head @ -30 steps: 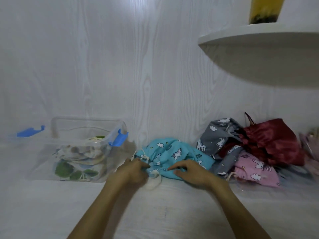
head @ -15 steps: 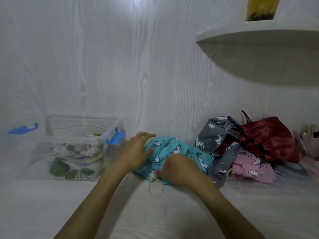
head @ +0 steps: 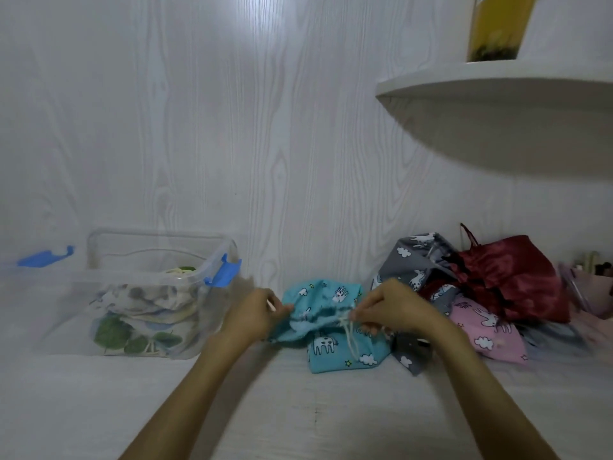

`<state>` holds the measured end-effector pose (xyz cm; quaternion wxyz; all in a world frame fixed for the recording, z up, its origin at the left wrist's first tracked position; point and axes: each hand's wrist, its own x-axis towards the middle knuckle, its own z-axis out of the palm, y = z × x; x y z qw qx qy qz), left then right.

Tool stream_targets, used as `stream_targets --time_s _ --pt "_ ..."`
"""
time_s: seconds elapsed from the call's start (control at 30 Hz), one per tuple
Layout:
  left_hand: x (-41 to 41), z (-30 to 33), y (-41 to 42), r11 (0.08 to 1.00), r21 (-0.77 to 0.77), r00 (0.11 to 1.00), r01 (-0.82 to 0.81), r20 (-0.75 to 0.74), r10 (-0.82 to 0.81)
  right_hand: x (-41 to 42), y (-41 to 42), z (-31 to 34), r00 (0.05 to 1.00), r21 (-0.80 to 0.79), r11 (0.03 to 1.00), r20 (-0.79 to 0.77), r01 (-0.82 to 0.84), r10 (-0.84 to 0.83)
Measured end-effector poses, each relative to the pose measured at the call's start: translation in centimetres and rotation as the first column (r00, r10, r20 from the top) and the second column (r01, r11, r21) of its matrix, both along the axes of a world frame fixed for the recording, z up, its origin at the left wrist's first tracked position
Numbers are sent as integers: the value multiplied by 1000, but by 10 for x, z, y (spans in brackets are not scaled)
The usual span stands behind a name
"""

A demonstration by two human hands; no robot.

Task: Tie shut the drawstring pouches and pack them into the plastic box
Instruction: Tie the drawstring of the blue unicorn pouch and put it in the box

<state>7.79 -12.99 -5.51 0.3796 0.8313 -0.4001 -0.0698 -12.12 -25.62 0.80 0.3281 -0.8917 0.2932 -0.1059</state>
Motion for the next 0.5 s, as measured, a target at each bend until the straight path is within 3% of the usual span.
stream_targets --time_s 0.1,0.2,0.27,0.37,0.43,0.5 --pt "-8 13 -3 945 -327 998 12 -50 -30 -19 -20 11 990 72 995 114 72 -80" --pt "-14 18 -6 911 -411 1000 -26 4 30 -31 -33 15 985 134 984 114 115 -131" --pt "-15 17 -5 939 -340 990 -52 104 92 -32 -36 11 990 108 985 28 134 -138" --pt "-13 17 -1 995 -90 984 -34 170 49 -24 -36 3 987 108 981 -34 161 -158" --pt "-12 23 3 994 101 994 48 91 -57 -18 -31 0 987 148 976 -21 158 -157" --pt "-16 32 10 959 255 992 122 -50 -113 -12 -23 -5 989 335 934 26 127 -144"
